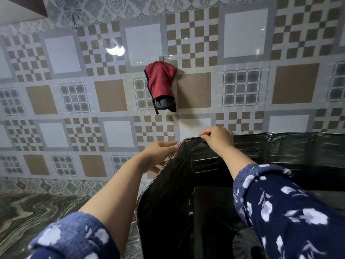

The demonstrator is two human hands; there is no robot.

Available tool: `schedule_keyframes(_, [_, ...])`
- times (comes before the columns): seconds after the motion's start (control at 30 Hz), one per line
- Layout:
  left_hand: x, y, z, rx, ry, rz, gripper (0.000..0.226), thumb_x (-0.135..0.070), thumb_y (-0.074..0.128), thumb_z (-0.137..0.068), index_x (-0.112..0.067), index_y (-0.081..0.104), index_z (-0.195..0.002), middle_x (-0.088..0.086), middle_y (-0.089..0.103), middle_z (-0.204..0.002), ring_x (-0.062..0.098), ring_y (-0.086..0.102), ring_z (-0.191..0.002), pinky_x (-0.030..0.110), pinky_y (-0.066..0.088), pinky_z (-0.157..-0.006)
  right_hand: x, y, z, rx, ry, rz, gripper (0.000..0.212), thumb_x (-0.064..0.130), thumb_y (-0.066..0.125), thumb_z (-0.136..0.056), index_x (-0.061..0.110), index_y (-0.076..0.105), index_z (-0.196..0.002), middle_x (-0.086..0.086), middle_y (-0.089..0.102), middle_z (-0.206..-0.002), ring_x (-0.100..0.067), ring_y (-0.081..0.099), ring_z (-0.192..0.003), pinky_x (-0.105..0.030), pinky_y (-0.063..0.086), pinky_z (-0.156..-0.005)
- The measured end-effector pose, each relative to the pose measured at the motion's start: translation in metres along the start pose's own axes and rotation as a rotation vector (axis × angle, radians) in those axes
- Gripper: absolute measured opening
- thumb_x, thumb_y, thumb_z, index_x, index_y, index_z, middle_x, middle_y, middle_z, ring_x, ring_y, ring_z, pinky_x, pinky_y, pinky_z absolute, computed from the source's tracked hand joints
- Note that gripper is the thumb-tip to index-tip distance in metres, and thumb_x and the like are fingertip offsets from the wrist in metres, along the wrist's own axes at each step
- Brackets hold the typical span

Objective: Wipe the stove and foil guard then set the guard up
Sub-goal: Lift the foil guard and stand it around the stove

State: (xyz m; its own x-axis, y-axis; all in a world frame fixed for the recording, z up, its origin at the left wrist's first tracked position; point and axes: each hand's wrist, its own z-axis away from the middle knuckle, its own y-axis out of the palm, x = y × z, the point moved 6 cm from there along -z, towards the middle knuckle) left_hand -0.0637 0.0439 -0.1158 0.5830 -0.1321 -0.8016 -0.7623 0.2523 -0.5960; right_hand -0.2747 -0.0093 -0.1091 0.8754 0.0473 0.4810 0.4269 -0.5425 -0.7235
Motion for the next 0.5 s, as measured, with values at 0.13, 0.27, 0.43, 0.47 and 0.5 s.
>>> schedule_keyframes(0.13, [-0.004,0.000,-0.004,-0.021,0.029,-0.091,0.037,-0.038,0.046,-0.097,-0.029,0.053,-0.132,-0.005,0.062,-0.079,0.010,0.057,-0.064,0.019,0.048,-0.043,-0.001,0.005,0.002,0.022,0.004,-0.005,0.018,0.036,0.055,-0.094,0.032,0.071,-0.098,0.007,0.070,-0.108,-0.022,0.056,-0.105,-0.038,0.030,-0.092])
schedule_keyframes(0.27, [-0.012,0.010,-0.012,-0.045,0.031,0.084,0.033,-0.026,0.048,-0.097,-0.017,0.057,-0.128,0.002,0.066,-0.084,0.010,0.064,-0.052,0.018,0.049,-0.041,0.001,0.006,-0.002,0.003,0.034,-0.059,0.016,0.032,0.056,-0.094,0.030,0.072,-0.093,0.005,0.070,-0.104,-0.022,0.054,-0.104,-0.038,0.027,-0.091])
schedule_keyframes(0.43, [-0.013,0.015,-0.029,-0.143,-0.012,0.239,0.026,-0.018,0.047,-0.098,-0.006,0.062,-0.116,0.016,0.072,-0.096,0.024,0.073,-0.065,0.035,0.062,-0.060,0.016,0.020,-0.009,0.019,0.038,-0.136,0.015,0.030,0.058,-0.093,0.028,0.073,-0.096,0.005,0.069,-0.108,-0.024,0.055,-0.108,-0.040,0.028,-0.098])
schedule_keyframes(0.47, [-0.011,0.016,-0.031,-0.168,-0.014,0.260,0.028,-0.018,0.048,-0.097,-0.006,0.059,-0.120,0.017,0.071,-0.096,0.024,0.073,-0.065,0.036,0.062,-0.061,0.018,0.021,-0.010,0.007,0.037,-0.146,0.015,0.030,0.059,-0.093,0.028,0.073,-0.096,0.005,0.070,-0.109,-0.024,0.055,-0.107,-0.039,0.029,-0.098])
schedule_keyframes(0.5, [-0.008,0.017,-0.033,-0.185,-0.020,0.282,0.031,-0.017,0.048,-0.097,-0.007,0.056,-0.126,0.017,0.071,-0.097,0.025,0.073,-0.065,0.037,0.062,-0.061,0.019,0.023,-0.010,0.002,0.039,-0.142,0.015,0.030,0.059,-0.093,0.028,0.073,-0.096,0.004,0.070,-0.109,-0.024,0.056,-0.107,-0.038,0.029,-0.096])
